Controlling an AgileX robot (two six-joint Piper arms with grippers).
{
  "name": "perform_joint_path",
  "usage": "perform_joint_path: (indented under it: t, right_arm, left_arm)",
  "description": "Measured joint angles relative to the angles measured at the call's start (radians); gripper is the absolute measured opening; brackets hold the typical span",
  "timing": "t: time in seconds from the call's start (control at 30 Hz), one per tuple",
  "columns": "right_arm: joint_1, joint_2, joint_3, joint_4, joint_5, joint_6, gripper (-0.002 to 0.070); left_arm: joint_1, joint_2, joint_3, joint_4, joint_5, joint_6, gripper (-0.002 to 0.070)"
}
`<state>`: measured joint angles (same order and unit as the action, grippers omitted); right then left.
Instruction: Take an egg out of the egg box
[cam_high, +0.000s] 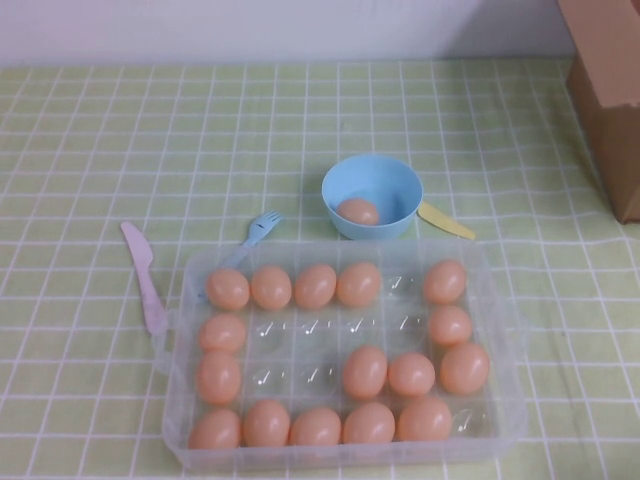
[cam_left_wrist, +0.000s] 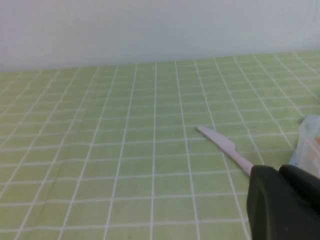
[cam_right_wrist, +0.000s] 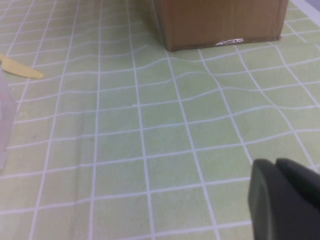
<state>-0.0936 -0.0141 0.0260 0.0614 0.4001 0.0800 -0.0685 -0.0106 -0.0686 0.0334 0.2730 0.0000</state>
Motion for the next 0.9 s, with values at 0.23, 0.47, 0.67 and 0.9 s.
perform_joint_path:
  t: [0.23, 0.47, 0.67, 0.9]
  right_arm:
    - [0.0, 0.0, 0.0, 0.0, 0.0, 0.0, -0.0017]
    - [0.0, 0.0, 0.0, 0.0, 0.0, 0.0, -0.0017]
    - [0.0, 0.0, 0.0, 0.0, 0.0, 0.0, -0.0017]
    - [0.0, 0.0, 0.0, 0.0, 0.0, 0.0, -0.0017]
  left_arm:
    - [0.004, 0.0, 0.043, -0.013, 0.041, -0.005, -0.0003]
    - [0.004, 0.0, 0.093, -0.039, 0.03, 0.007, -0.0003]
    - [-0.035, 0.0, 0.093, -0.04, 0.048, 0.039, -0.0003]
    - [-0.089, 0.0, 0.095, -0.04, 0.08, 0.039, -0.0003]
